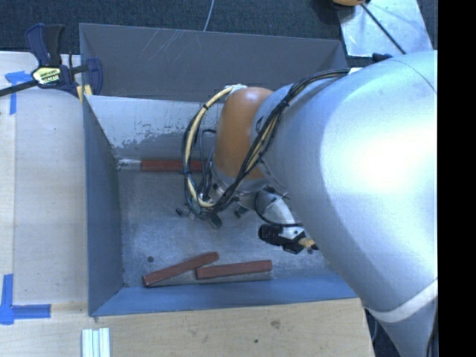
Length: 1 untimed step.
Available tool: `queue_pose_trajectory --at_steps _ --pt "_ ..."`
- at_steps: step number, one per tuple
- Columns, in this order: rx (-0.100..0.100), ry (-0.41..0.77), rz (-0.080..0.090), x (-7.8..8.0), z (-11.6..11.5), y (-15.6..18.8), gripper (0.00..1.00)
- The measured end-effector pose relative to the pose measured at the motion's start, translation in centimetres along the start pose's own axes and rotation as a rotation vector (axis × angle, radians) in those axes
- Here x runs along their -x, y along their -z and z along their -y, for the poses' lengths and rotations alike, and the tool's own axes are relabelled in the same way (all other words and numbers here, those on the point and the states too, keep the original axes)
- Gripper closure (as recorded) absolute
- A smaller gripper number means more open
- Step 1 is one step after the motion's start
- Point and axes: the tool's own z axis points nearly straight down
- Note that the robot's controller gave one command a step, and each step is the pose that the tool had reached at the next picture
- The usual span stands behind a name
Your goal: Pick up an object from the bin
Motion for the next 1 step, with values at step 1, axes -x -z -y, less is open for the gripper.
queue_pose_trajectory --at_steps 1 --pt "0.0 0.0 0.0 0.0 -0.01 0.01 1.0"
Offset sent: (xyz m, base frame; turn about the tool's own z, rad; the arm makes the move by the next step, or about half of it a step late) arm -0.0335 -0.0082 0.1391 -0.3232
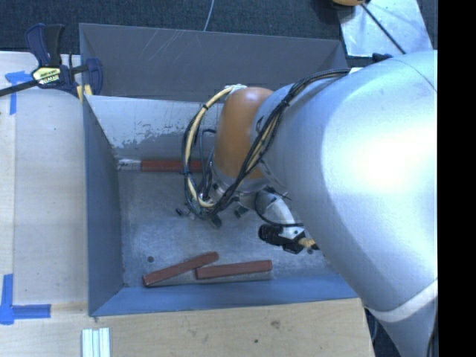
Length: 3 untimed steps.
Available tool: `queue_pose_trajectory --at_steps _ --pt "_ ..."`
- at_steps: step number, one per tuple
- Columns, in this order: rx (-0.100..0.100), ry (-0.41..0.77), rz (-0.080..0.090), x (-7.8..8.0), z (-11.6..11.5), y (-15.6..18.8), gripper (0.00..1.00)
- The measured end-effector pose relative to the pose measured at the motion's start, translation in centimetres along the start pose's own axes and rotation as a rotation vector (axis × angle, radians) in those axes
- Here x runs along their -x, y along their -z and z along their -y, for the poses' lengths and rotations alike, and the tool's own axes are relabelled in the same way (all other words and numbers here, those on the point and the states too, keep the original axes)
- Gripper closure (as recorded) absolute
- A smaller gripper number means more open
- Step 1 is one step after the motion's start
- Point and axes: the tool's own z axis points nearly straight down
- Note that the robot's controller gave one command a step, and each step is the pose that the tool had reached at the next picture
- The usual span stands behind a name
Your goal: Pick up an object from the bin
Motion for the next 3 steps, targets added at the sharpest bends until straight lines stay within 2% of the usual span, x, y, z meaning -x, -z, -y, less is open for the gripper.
queue_pose_trajectory --at_steps 1,2,3 --pt "-0.007 0.091 -0.001 -0.3 1.1 3.6 1.0" --pt "-0.006 0.357 -0.002 0.1 3.7 7.7 1.0" --pt "0.0 0.366 0.0 -0.5 1.9 10.3 1.0"
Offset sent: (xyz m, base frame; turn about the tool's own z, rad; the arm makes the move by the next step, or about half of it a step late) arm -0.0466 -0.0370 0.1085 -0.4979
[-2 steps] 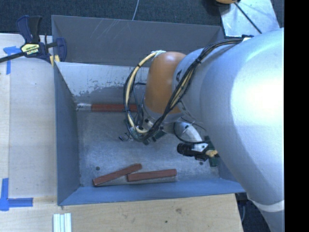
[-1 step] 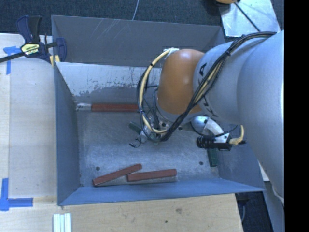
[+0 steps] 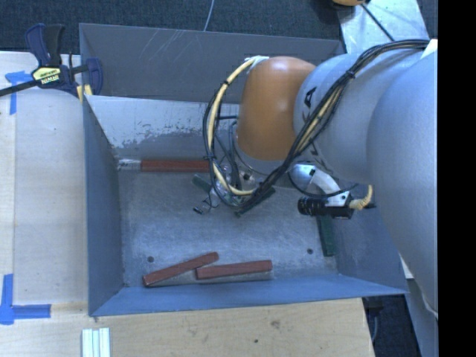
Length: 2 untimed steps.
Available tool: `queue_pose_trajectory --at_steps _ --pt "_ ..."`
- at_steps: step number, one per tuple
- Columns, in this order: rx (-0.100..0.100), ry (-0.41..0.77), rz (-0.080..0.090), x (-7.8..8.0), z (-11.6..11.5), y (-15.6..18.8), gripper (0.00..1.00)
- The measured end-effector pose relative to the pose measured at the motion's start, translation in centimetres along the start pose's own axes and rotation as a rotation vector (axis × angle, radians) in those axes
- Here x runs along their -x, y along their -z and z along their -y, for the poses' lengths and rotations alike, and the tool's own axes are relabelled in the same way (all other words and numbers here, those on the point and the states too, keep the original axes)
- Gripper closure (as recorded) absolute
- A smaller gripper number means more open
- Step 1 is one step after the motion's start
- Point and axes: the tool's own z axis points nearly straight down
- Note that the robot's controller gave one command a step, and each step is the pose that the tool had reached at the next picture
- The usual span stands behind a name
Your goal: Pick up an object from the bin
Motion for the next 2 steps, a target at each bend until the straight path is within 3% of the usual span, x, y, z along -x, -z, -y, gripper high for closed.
queue_pose_trajectory --at_steps 1,2 --pt "-0.002 -0.185 -0.001 -0.4 -0.6 1.7 1.0" --pt "-0.005 0.119 -0.003 2.1 -2.3 7.4 1.0"
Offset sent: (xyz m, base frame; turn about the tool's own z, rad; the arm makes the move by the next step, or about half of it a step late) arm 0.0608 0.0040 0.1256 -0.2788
